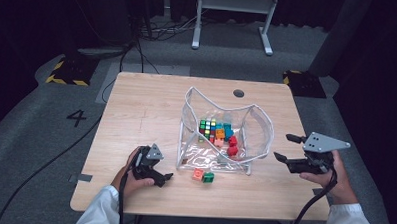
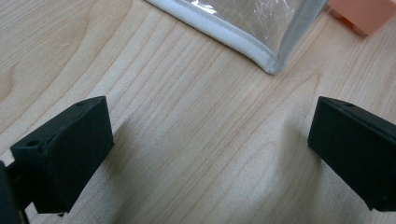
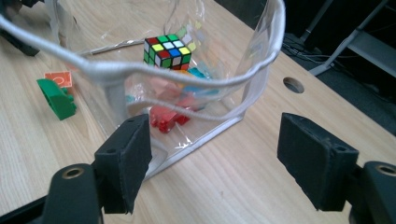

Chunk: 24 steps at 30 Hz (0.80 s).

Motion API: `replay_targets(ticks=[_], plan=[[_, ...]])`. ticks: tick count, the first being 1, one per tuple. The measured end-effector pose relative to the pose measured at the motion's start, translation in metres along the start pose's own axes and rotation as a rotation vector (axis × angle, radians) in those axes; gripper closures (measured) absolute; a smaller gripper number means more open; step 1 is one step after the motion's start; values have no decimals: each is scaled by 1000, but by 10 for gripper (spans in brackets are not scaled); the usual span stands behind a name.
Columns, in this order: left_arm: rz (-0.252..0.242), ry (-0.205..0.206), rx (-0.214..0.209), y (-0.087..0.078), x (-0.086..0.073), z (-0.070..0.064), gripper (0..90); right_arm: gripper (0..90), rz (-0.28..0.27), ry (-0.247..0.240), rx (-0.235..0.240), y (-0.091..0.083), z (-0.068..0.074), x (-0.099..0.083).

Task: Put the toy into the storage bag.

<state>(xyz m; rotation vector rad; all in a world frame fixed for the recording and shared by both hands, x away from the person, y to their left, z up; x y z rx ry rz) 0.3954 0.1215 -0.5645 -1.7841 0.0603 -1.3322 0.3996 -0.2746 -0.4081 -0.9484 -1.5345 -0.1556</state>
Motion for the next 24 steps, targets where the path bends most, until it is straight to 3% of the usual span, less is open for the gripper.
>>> replay_targets(ticks=[5, 8, 15, 24], plan=[[0, 0, 0, 0, 0, 0, 2, 270, 14, 19, 30, 9, 13, -21], [0, 0, 0, 0, 0, 0, 2, 275, 56, 7, 58, 19, 23, -36], [0, 0, 0, 0, 0, 0, 2, 290, 93, -2, 142, 38, 48, -55], [2, 1, 1, 0, 0, 0, 3, 327, 99, 33, 217, 58, 77, -71]])
Point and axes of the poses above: each handheld gripper's, and its own axes: y roughly forward along the jaws, x roughly out of its top, z roughly to its left, the point moved 8 cm from there along y, roughly forward along the jaws, and after that the axes turned 8 degrees about -z, right-handed, at the moved point
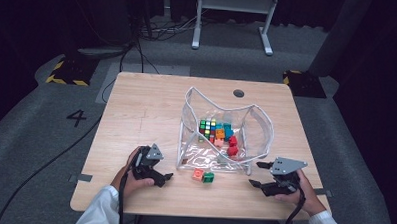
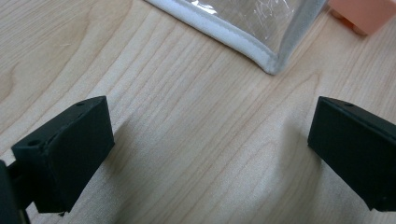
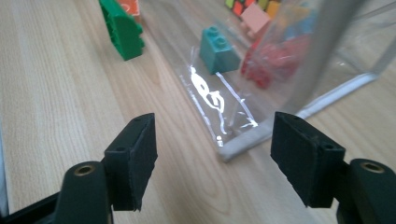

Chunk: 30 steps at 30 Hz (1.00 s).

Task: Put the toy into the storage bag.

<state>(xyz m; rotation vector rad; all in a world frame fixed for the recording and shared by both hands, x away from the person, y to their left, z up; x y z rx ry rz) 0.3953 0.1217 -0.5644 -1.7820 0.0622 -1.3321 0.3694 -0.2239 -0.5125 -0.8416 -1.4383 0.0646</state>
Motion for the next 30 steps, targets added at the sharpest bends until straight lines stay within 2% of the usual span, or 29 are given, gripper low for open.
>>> replay_targets(ticks=[1, 3, 7, 9, 10, 12, 14, 17, 19, 20, 22, 25, 26, 28, 30], plan=[[0, 0, 0, 0, 0, 0, 3, 331, -9, -4, 6, 3, 1, -1], [0, 0, 0, 0, 0, 0, 3, 351, -16, 19, 26, 11, 7, -3], [0, 0, 0, 0, 0, 0, 3, 351, -7, 3, 49, 27, 19, -5], [-1, -1, 0, 0, 0, 0, 3, 353, -4, 34, 61, 34, 26, -5], [0, 0, 0, 0, 0, 0, 3, 354, 2, 35, 68, 38, 30, -5], [0, 0, 0, 0, 0, 0, 3, 357, -6, -8, 82, 50, 36, -3], [0, 0, 0, 0, 0, 0, 3, 359, 0, -8, 98, 58, 43, -2], [0, 0, 0, 0, 0, 0, 3, 359, 25, 12, 98, 70, 53, 0], [0, -1, 0, 0, 0, 0, 3, 359, 13, 36, 105, 77, 57, 4], [0, 0, 0, 0, 0, 0, 3, 358, 6, 22, 104, 80, 56, 6], [-2, -1, 0, 0, 0, 0, 3, 355, 3, 30, 95, 86, 58, 10], [-1, -1, -1, 0, 0, 0, 3, 349, -3, 59, 88, 91, 64, 15], [0, -1, -1, 0, 0, 0, 3, 345, 4, 28, 89, 94, 63, 16], [0, 0, -1, 0, 0, 0, 3, 336, -3, 55, 93, 98, 69, 20], [-1, 0, -1, 0, 0, 0, 3, 336, 0, 57, 86, 103, 70, 23]])
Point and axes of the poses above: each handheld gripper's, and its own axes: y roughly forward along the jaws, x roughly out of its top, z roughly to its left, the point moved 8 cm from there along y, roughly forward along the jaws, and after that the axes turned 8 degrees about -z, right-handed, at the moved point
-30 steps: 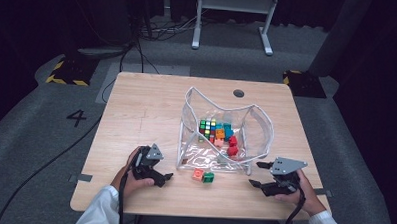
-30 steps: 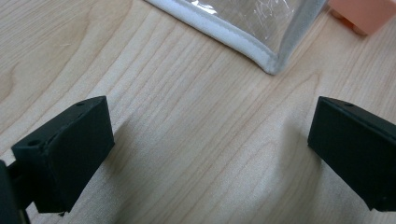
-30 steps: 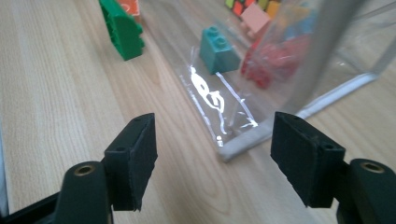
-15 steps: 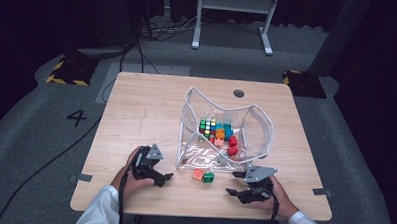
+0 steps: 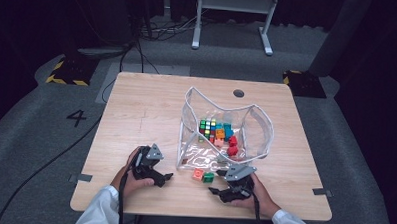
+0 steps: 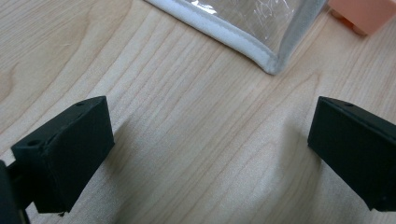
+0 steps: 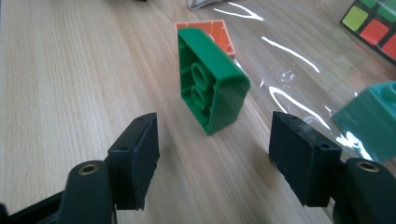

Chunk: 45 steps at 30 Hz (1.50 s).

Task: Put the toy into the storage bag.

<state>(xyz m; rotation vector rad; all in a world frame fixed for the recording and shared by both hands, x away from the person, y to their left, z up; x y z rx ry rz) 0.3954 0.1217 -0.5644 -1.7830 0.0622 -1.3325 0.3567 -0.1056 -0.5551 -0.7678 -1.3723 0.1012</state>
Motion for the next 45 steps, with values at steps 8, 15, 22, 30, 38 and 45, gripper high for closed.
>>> replay_targets(ticks=[8, 15, 22, 30, 38, 45], plan=[[0, 0, 1, 0, 0, 0, 3, 332, -5, 2, -30, 14, 4, 9], [0, 1, 1, 0, 0, 0, 4, 391, -7, 10, -58, 20, 3, 14], [0, 0, 1, 0, 0, 0, 3, 494, -9, -36, -54, 24, 1, 16], [-2, 11, 16, -1, 0, 2, 4, 607, -15, -9, -23, 22, 3, 17], [-1, 5, 11, 0, 0, 1, 4, 663, -18, -34, 3, 18, 4, 15], [-1, 6, 10, 0, 0, 1, 4, 664, -34, -56, 22, 9, 3, 14]])
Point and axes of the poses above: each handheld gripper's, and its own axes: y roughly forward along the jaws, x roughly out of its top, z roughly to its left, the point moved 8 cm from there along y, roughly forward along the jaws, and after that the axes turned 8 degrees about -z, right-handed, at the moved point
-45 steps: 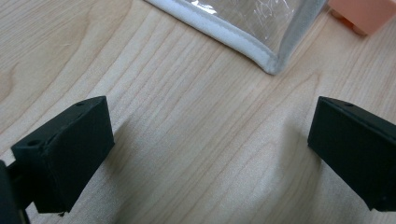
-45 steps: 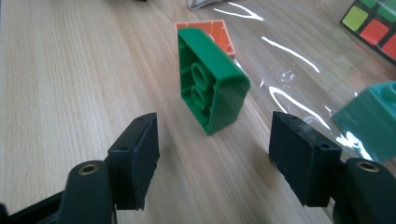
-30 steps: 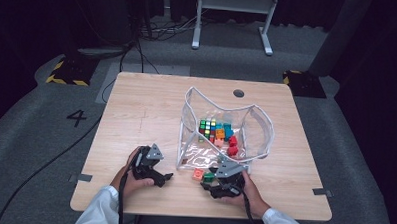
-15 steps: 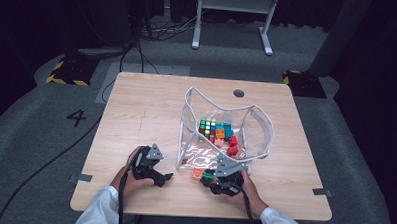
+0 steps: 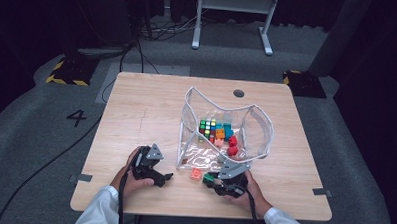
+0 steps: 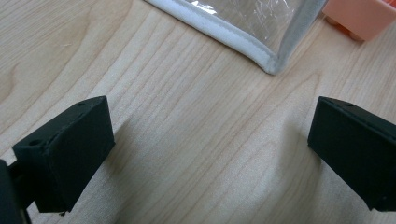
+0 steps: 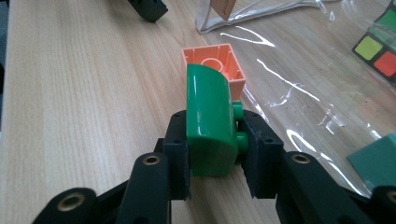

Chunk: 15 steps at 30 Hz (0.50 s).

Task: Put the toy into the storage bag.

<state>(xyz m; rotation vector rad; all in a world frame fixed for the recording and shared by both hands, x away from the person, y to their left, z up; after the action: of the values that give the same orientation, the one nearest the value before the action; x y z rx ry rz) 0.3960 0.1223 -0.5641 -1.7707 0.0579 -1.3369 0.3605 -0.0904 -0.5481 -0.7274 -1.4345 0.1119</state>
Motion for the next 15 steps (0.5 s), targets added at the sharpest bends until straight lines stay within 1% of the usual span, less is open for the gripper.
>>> replay_targets(ticks=[1, 2, 4, 5, 6, 9, 11, 15], plan=[[0, 0, 0, 0, 0, 0, 4, 664, -2, 2, 7, -2, 0, 0], [0, 2, 0, 0, 0, 0, 4, 664, 1, -20, 5, -4, -1, -1], [0, -2, 1, 0, 0, 0, 4, 664, 2, -28, 14, -8, -1, -2], [-2, -1, 0, 0, 0, 0, 5, 664, 0, -28, 9, -11, 0, -3], [-4, -2, -1, 0, 0, 0, 4, 664, 6, -32, 4, -14, -1, -5], [-4, -2, 0, 0, 0, 0, 4, 664, 12, -43, 14, -22, -2, -12], [-3, -6, 0, 0, 0, 0, 4, 665, 45, -13, 9, -28, -1, -18], [2, -12, 0, 0, -1, -1, 4, 664, 62, -4, 18, -38, -4, -27]])
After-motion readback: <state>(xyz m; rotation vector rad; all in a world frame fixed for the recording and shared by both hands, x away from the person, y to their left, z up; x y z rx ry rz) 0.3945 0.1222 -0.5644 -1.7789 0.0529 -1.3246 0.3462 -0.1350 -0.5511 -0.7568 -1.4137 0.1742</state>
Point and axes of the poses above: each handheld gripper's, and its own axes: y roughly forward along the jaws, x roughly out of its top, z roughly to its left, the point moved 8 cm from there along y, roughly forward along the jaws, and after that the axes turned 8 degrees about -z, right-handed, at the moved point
